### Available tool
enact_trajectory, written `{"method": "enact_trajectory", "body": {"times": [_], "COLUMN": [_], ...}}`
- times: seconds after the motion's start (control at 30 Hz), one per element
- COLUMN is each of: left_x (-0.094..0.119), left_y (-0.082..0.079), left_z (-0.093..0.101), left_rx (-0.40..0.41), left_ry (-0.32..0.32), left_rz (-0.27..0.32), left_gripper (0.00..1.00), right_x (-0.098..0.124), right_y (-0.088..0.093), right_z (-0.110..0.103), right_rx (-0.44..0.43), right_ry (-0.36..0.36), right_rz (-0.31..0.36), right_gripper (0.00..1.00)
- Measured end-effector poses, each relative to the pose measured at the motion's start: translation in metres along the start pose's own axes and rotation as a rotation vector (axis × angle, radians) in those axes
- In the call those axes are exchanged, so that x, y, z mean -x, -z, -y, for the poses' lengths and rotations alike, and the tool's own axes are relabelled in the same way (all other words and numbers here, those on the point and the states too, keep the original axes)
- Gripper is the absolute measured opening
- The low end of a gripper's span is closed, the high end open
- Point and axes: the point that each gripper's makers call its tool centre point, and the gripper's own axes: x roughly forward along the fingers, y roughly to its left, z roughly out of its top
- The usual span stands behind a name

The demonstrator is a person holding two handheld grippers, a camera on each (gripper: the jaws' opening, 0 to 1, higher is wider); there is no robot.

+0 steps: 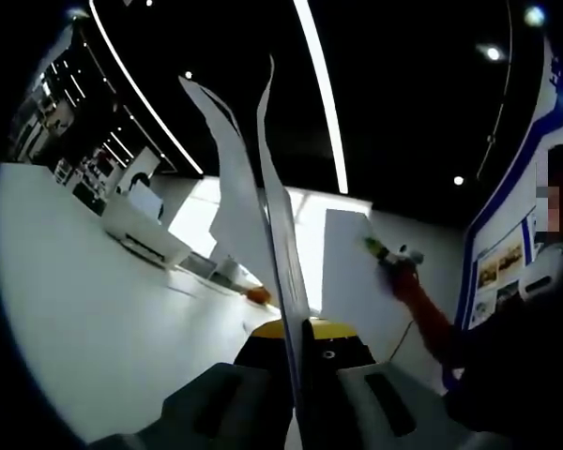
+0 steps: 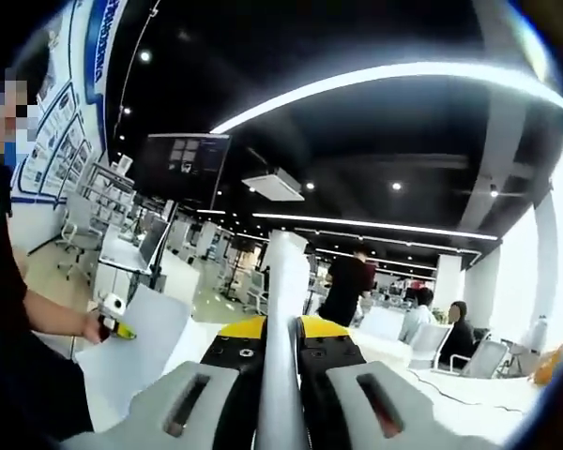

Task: Organize the stack of printing papers by aligning and flattening the scattered papers on the table

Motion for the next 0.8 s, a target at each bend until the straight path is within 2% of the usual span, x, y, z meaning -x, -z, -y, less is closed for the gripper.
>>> {"method": "enact_trajectory", "body": {"times": [0.13, 0.5, 0.8], "left_x": [0.0, -0.001, -0.001], "left_y": [0.0, 0.002, 0.002], "left_z": [0.0, 0.002, 0.004], "left_rx": [-0.001, -0.007, -0.012], "left_ry": [0.0, -0.002, -0.003], "left_rz": [-0.001, -0.002, -0.003], "left_gripper": [0.06, 0.06, 0.06], "right_x": [-0.005, -0.016, -0.032], "right_y": [-0.009, -0.025, -0.026], "right_z": [-0.015, -0.051, -0.074], "right_rx": [0.015, -0.011, -0.036], "right_ry": [-0.038, -0.131, -0.184], "right_rz": [0.012, 0.054, 0.07], "right_gripper": [0.08, 0.08, 0.08]}}
